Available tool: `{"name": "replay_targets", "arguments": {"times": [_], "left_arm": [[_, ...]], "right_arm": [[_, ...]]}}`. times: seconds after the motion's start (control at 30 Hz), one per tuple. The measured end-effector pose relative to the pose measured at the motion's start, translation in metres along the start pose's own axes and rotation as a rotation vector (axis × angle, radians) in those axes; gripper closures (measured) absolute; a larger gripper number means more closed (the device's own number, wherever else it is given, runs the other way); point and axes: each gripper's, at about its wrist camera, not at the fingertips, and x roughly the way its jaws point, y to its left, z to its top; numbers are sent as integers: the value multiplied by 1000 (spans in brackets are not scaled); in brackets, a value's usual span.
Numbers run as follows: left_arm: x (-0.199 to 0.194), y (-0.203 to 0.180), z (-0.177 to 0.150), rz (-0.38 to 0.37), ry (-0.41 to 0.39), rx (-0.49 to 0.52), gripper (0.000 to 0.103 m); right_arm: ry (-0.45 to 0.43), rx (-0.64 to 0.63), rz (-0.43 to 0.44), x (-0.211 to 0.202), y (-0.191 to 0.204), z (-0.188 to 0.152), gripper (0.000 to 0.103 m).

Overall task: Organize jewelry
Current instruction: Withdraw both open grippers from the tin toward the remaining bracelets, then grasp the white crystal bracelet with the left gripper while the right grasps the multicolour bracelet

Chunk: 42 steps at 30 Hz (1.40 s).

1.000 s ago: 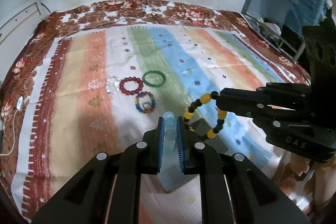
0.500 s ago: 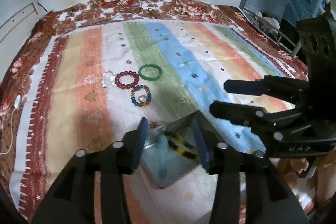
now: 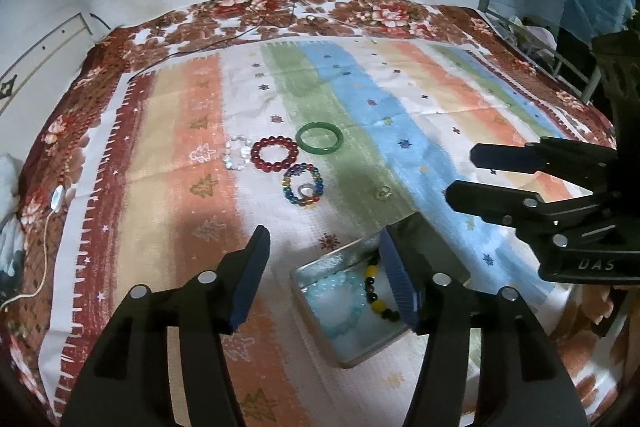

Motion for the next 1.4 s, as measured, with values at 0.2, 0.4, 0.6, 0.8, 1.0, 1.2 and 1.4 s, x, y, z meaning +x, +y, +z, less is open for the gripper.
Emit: {"name": "replay_targets", "arguments": {"times": [0.2,0.4,0.6,0.8,1.0,1.2,1.4], "left_arm": [[5,4,4,29,2,-3,34],[23,18,13,33,35,-39,33],[39,37,26,87,53,-52,33],[51,46,35,108,65,-50,34],[73,55,49,128,88,-49,34],[94,73,60,132,121,-84,34],[108,81,68,136,139,-89,34]], "right_arm": [[11,19,-16,8,-9,2,40],[30,57,-23,20,-23,8,38],[46,94,-37,36,-39,16,38],[50,98,-52,52,-46,25,38],[94,91,-66,77,-54,28,38],[131,96,-58,102,-60,36,38],[174,78,-37,128,-58,45,38]]}}
